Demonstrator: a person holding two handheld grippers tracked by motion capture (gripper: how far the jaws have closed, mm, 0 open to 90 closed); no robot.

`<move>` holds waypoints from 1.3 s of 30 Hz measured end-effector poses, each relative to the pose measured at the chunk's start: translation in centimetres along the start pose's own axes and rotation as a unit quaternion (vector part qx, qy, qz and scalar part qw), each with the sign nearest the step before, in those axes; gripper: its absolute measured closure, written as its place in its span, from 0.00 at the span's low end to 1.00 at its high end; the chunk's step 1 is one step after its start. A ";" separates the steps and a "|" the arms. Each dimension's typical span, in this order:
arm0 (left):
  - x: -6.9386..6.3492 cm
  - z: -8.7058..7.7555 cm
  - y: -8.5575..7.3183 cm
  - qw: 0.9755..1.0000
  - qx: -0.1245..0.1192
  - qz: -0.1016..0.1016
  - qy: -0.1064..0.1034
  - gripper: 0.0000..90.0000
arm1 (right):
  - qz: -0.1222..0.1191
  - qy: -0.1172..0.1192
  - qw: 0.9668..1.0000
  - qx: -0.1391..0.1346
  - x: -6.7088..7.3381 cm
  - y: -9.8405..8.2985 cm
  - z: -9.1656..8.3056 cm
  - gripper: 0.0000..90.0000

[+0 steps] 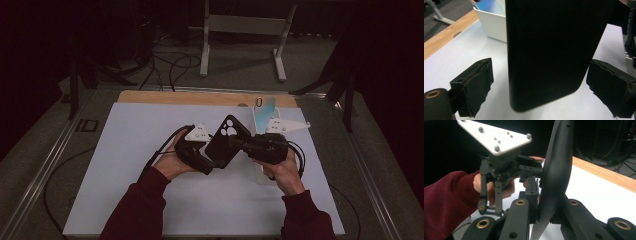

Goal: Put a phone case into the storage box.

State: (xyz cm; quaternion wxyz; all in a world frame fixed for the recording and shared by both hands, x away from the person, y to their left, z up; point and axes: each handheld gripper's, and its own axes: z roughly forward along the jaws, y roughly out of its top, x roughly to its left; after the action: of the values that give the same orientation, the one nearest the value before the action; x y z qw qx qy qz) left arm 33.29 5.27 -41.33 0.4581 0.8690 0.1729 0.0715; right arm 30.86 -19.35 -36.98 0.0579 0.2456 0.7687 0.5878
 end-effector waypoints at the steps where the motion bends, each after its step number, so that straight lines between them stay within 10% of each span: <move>1: 0.0 0.0 0.0 1.000 -0.001 0.001 -0.006 0.10 | 0.000 0.004 1.000 -0.001 0.1 0.0 0.0 0.91; 8: -0.3 0.0 0.0 0.999 -0.012 0.004 -0.044 0.20 | -0.007 0.023 1.000 -0.009 0.1 -0.1 0.1 0.91; 21: -0.4 -0.6 -0.5 0.998 -0.032 0.017 -0.044 0.64 | -0.009 0.006 1.000 -0.010 -0.9 -0.5 -0.9 0.90; 39: -0.9 -0.4 -0.7 0.999 -0.032 0.023 0.020 0.89 | 0.009 -0.072 0.997 0.002 -1.2 -0.4 -0.9 0.39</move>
State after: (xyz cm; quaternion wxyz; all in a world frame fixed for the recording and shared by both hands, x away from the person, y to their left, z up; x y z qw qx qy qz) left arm 32.19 5.60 -41.68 0.4807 0.8557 0.1600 0.1052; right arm 31.49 -20.77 -37.29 0.1074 0.2940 0.7616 0.5675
